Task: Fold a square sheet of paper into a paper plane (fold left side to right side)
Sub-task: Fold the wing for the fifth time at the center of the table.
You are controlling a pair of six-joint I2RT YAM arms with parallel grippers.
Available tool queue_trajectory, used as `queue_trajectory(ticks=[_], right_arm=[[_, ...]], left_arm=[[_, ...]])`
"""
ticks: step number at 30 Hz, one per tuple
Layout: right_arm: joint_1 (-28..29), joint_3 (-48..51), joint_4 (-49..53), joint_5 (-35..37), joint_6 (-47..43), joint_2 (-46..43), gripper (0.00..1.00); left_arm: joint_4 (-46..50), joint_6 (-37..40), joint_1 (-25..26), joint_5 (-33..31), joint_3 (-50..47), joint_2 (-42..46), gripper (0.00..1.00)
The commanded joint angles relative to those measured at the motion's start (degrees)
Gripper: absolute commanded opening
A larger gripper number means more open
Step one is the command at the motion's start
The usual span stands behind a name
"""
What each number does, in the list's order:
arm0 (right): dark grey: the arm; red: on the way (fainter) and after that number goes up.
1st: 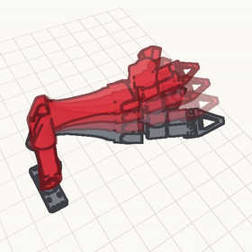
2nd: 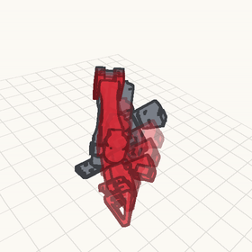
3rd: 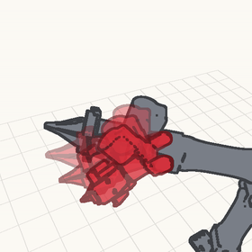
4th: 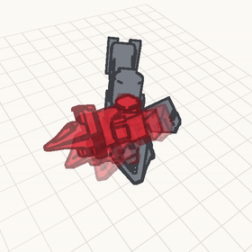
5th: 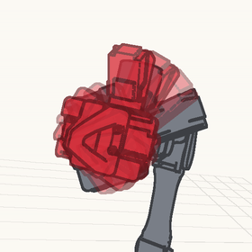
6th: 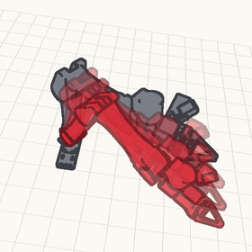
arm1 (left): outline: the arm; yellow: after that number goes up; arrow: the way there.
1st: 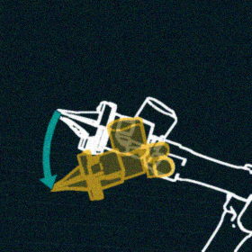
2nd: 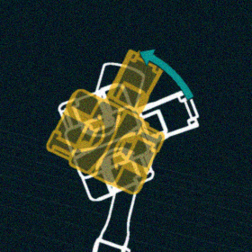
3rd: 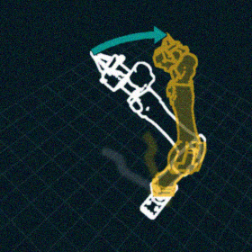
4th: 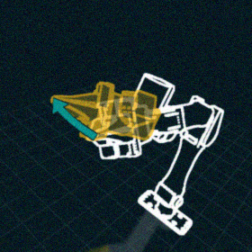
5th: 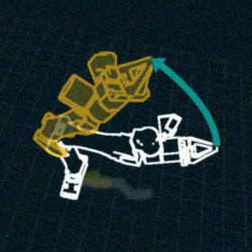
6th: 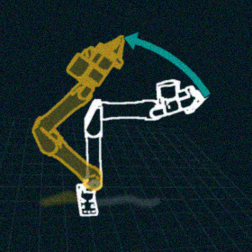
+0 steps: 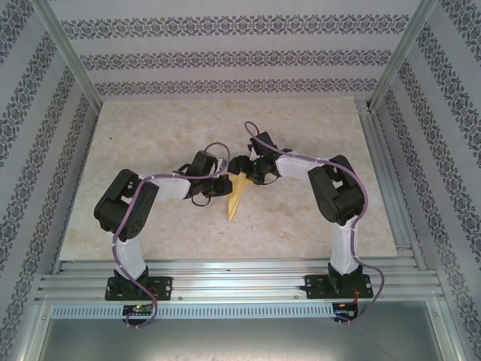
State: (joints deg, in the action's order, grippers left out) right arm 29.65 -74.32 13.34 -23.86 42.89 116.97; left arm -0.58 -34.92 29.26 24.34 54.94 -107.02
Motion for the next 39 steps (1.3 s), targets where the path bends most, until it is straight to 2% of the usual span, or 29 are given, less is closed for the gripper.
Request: queue_trajectory(ticks=[1,13,28,39], right_arm=[[0.9,-0.5,3.6,1.6,-1.1,2.5,0.75],[0.9,-0.6,3.1,1.5,-0.9,2.9,0.75],[0.9,-0.5,2.5,1.2,-0.6,3.4,0.75],[0.8,-0.8,2.9,1.3,-0.8,3.5,0.75]], left_arm=[[-0.5,0.7,-0.6,-0.4,0.9,-2.0,0.00],[-2.1,0.0,0.4,0.8,-1.1,-2.1,0.00],[-0.3,-0.5,0.8,-0.1,-1.8,3.5,0.00],[-1.4,-1.3,1.4,0.1,-2.2,1.7,0.00]])
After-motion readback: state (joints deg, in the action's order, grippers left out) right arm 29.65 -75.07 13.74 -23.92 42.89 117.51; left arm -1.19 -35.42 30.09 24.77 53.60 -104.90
